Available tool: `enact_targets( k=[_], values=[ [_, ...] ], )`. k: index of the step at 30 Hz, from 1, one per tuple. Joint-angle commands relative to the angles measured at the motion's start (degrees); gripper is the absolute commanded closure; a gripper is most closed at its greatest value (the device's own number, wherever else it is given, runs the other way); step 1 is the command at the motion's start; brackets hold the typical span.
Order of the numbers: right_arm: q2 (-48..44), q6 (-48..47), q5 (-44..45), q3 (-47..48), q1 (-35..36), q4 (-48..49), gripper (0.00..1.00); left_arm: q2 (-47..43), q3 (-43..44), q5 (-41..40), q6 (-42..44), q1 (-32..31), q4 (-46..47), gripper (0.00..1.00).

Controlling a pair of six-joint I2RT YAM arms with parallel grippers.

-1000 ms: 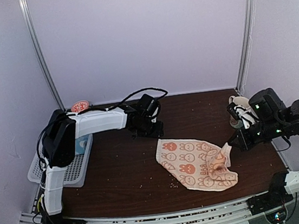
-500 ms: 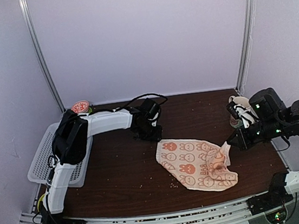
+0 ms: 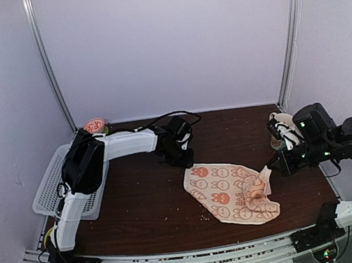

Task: Roll the towels
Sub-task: Pick up the towel from the center of the board, then flatten out the towel at the center of the board.

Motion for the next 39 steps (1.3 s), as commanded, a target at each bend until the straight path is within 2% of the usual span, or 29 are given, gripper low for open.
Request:
enact_targets(
  k=[1, 6, 9, 12, 16, 19, 24, 28, 30, 35, 39],
  values=[
    [0.1, -0.3, 1.7, 1.8, -0.3, 0.5, 1.00, 1.7, -1.5, 1.6, 0.3, -1.5, -2.6, 0.69],
    [-0.3, 0.0, 2.5, 2.0, -0.2, -0.1, 1.00, 1.8, -1.5, -0.7, 0.5, -1.4, -2.9, 1.00],
    [-0.4, 0.2, 3.1, 2.6, -0.3, -0.6, 1.00, -0.4, -2.1, -4.0, 0.4, -1.3, -2.9, 1.00],
    [-0.4, 0.3, 6.2, 4.5, -0.2, -1.7, 1.00, -7.1, -5.6, -8.9, -0.1, -1.1, -1.3, 1.00],
    [0.0, -2.0, 13.1, 11.5, -0.4, -4.4, 1.00, -23.6, -15.0, -15.1, -1.2, -0.6, 4.0, 1.00],
    [0.6, -5.3, 14.5, 17.2, -0.5, -6.2, 1.00, -36.8, -22.1, -17.3, -1.4, -0.8, 7.1, 1.00],
    [0.5, -10.3, 12.7, 22.4, -0.5, -7.7, 1.00, -58.0, -35.3, -16.6, 0.1, -3.3, 12.0, 1.00],
    [-1.3, -12.5, 9.1, 23.1, -0.5, -7.8, 1.00, -72.8, -46.4, -18.3, 5.8, -9.8, 15.7, 1.00],
    [-2.3, -12.6, 8.5, 22.9, -0.5, -8.4, 1.00, -79.9, -51.1, -18.5, 5.6, -11.7, 16.1, 1.00],
    [-4.1, -11.7, 4.8, 23.3, -0.4, -10.5, 1.00, -95.1, -58.5, -16.2, 0.9, -13.2, 14.9, 1.00],
    [-5.7, -11.1, 6.1, 23.9, -0.4, -11.5, 1.00, -104.3, -60.5, -14.1, -0.3, -13.4, 12.8, 1.00]
  ],
)
